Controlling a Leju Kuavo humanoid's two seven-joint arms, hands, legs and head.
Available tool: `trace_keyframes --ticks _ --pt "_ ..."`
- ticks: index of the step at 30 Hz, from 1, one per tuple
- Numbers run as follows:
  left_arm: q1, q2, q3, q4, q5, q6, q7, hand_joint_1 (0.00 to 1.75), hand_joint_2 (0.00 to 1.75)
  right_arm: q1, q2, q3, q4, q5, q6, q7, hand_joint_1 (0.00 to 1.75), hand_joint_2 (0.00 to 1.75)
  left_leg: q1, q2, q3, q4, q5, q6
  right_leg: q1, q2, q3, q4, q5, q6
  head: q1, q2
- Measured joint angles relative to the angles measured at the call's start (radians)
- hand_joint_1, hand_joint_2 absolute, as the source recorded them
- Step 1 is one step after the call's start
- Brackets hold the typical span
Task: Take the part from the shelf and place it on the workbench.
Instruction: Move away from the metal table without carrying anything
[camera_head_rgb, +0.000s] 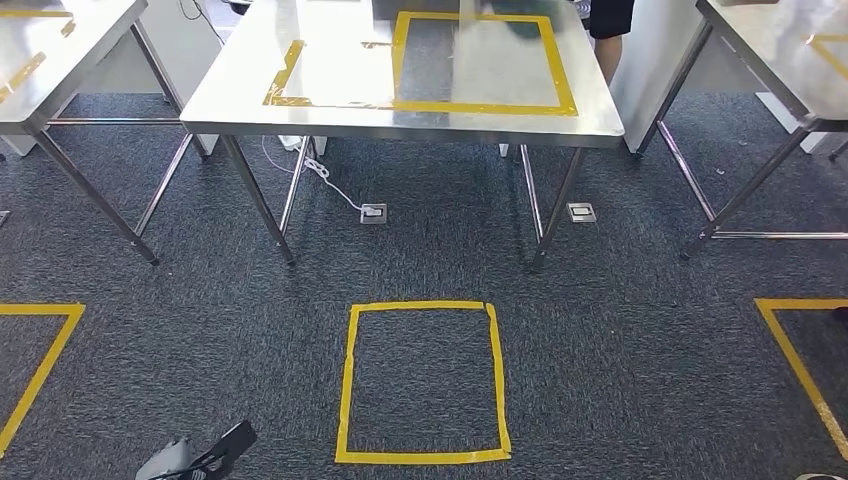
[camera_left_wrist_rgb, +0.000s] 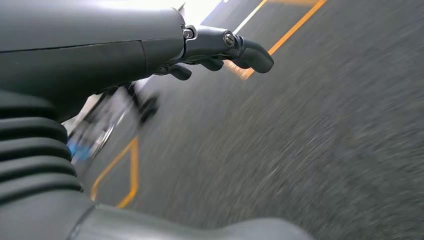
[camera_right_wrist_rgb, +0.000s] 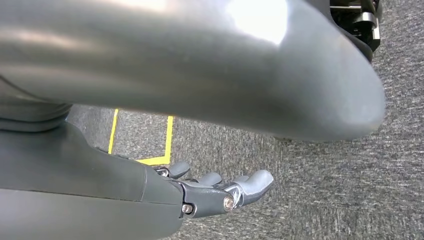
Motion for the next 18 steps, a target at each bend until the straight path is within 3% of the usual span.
trace_keyframes --ticks 4,6,11,18 --pt "0.056 -0.015 0.115 0.069 0.021 0.012 0.059 0.0 1.75 0.001 0.0 0.001 0.0 0.005 0.001 0.007 0.0 1.75 0.0 0.0 0.004 -0.006 0.005 -0.007 0.0 0.0 -0.001 0.0 0.001 -0.005 0.0 0.0" --pt "0.079 -0.032 0.14 0.093 0.005 -0.015 0.11 0.0 1.75 0.0 0.0 0.001 0.0 0.008 0.002 0.022 0.0 1.75 0.0 -0.002 0.003 -0.007 0.007 -0.008 0.0 -0.002 -0.001 0.0 0.001 -0.006 0.0 0.0" --pt "0.098 -0.083 0.191 0.134 0.031 -0.181 0.29 0.0 1.75 -0.001 0.0 0.002 0.0 0.02 0.002 0.044 0.0 1.75 0.0 -0.003 0.002 -0.007 0.009 -0.01 0.0 -0.004 -0.001 0.001 0.004 -0.009 0.0 0.0" --pt "0.101 -0.134 0.265 0.15 0.089 -0.183 0.322 0.0 1.75 -0.001 0.0 0.003 0.0 0.016 0.002 0.062 0.0 1.75 -0.001 -0.003 0.001 -0.007 0.012 -0.009 -0.001 -0.004 -0.001 0.001 0.007 -0.009 0.0 0.0"
